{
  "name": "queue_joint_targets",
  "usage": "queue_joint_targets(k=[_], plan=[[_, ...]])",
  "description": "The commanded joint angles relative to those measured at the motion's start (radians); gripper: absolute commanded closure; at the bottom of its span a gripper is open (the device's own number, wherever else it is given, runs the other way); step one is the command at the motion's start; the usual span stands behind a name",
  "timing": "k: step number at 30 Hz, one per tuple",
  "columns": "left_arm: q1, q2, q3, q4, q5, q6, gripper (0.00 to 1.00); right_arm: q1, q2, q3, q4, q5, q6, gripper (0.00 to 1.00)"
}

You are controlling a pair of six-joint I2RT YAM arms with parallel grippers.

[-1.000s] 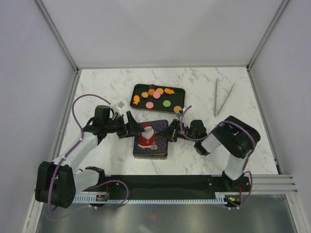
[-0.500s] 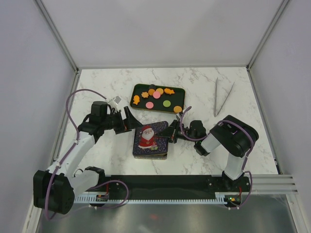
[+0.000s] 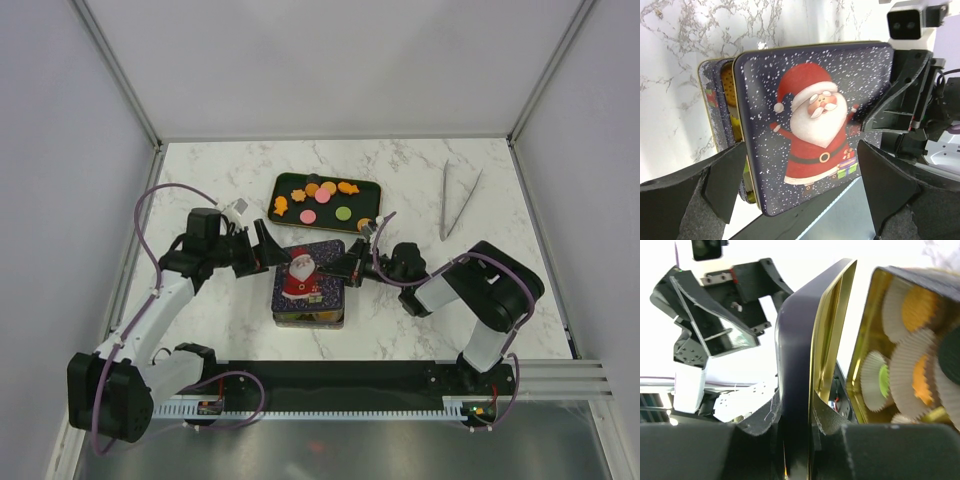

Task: Pack the cookies

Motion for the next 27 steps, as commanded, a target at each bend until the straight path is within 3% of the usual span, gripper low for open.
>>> queue_joint_targets(k=[1,13,27], plan=[[0.0,-0.03,0.04,-0.014,0.014,0.032,0.0,0.006,-0.04,0.042,0.398,-0.003,-0.041,1.0],[0.0,-0.01,0.031,-0.106,-0.19,0.081,0.0,0.046,0.079,0.101,0.411,-0.004,-0.087,1.0],[-0.006,0.084,-0.056,0.011,-0.059,0.067,0.0,0.046,0.096,0.017,0.418,0.028,-0.125,1.0]])
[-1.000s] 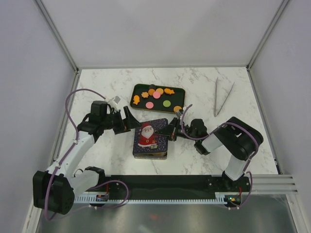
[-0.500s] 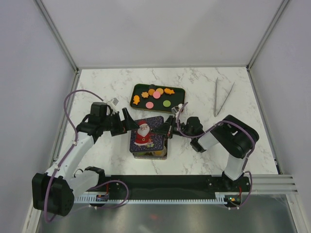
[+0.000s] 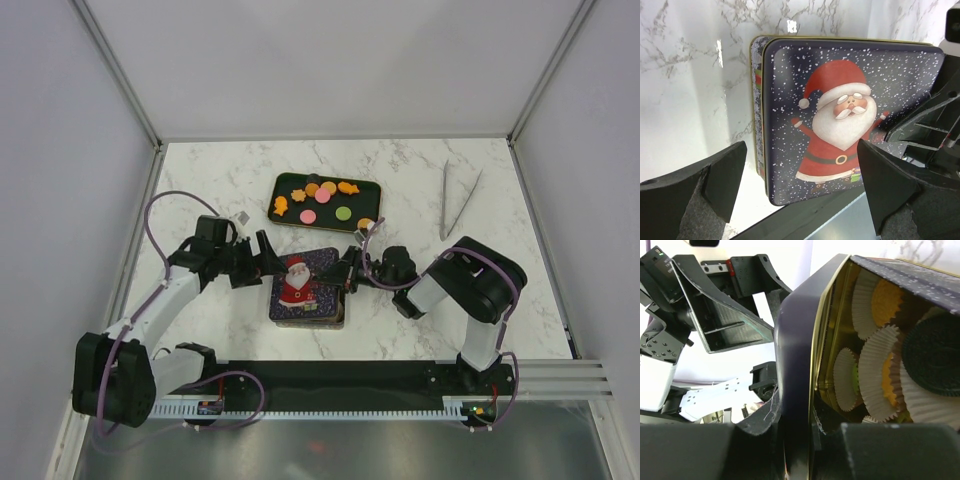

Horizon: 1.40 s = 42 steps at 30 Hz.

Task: Pack the cookies

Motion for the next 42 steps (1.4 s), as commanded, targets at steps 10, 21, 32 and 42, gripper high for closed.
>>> queue_joint_targets(k=[10,21,32,42], plan=[[-0.011,0.046,-0.034,0.089,0.102,0.025,0.0,-0.012,0.001,-0.048,0.451,0.02,-0.025,0.94],[-0.032,0.08,-0.05,0.119,0.109,0.01,0.0,-0.036,0.0,-0.086,0.462,0.02,-0.016,0.79],[-0.049,0.109,-0.048,0.128,0.091,0.005,0.0,-0.064,-0.014,-0.123,0.456,0.011,-0.001,0.7],[-0.071,0.125,-0.05,0.128,0.059,-0.003,0.0,-0.09,-0.078,-0.138,0.323,-0.001,-0.037,0.64]])
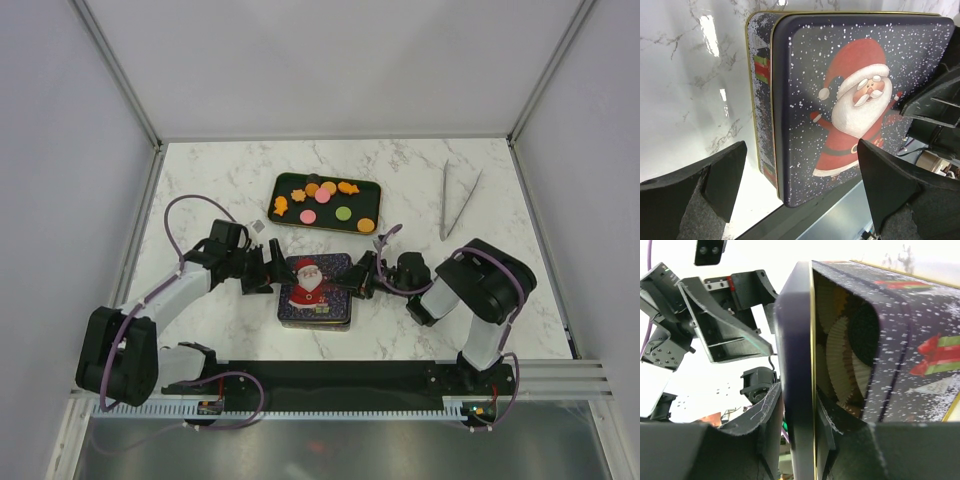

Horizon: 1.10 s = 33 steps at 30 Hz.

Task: Pack the cookies

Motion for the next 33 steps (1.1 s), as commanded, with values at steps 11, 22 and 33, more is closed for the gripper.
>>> queue_joint_targets(k=[11,22,33], plan=[[-0.013,0.018,0.006,0.035,-0.023,0.0,0.0,-0.044,-0.198,-0.02,0.026,-0.015,-0.162,0.62],[-0.055,0.047,0.023,0.05,-0.034,-0.014,0.0,-0.115,-0.227,-0.077,0.006,-0.045,-0.165,0.62],[-0.079,0.069,0.043,0.056,-0.04,-0.019,0.0,-0.176,-0.303,-0.124,-0.141,-0.045,-0.237,0.62]])
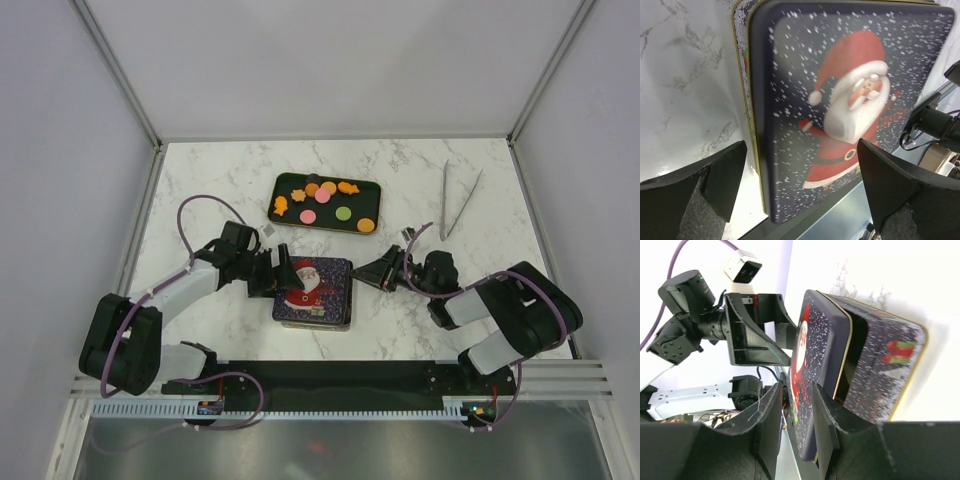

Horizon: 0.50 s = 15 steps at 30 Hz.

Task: Pack the cookies

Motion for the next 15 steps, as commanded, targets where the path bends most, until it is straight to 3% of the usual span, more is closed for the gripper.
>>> queue_joint_targets(k=[1,7,10,15], plan=[[-0.015,0.003,0.043,0.029,-0.021,-0.014,0.0,-0.018,-0.029,-0.018,-0.018,-0.009,-0.05,0.61],[-0.025,0.0,0.046,0.031,-0.026,-0.022,0.0,-0.038,-0.055,-0.034,-0.072,-0.001,-0.077,0.61],[-0.035,-0.004,0.052,0.028,-0.024,-0.029,0.0,-0.038,-0.121,-0.015,-0.222,0.026,-0.152,0.57],[-0.051,-0.004,0.084,0.003,-0.03,-0.034,0.0,-0.006,-0.292,0.049,-0.565,0.112,-0.307,0.43]])
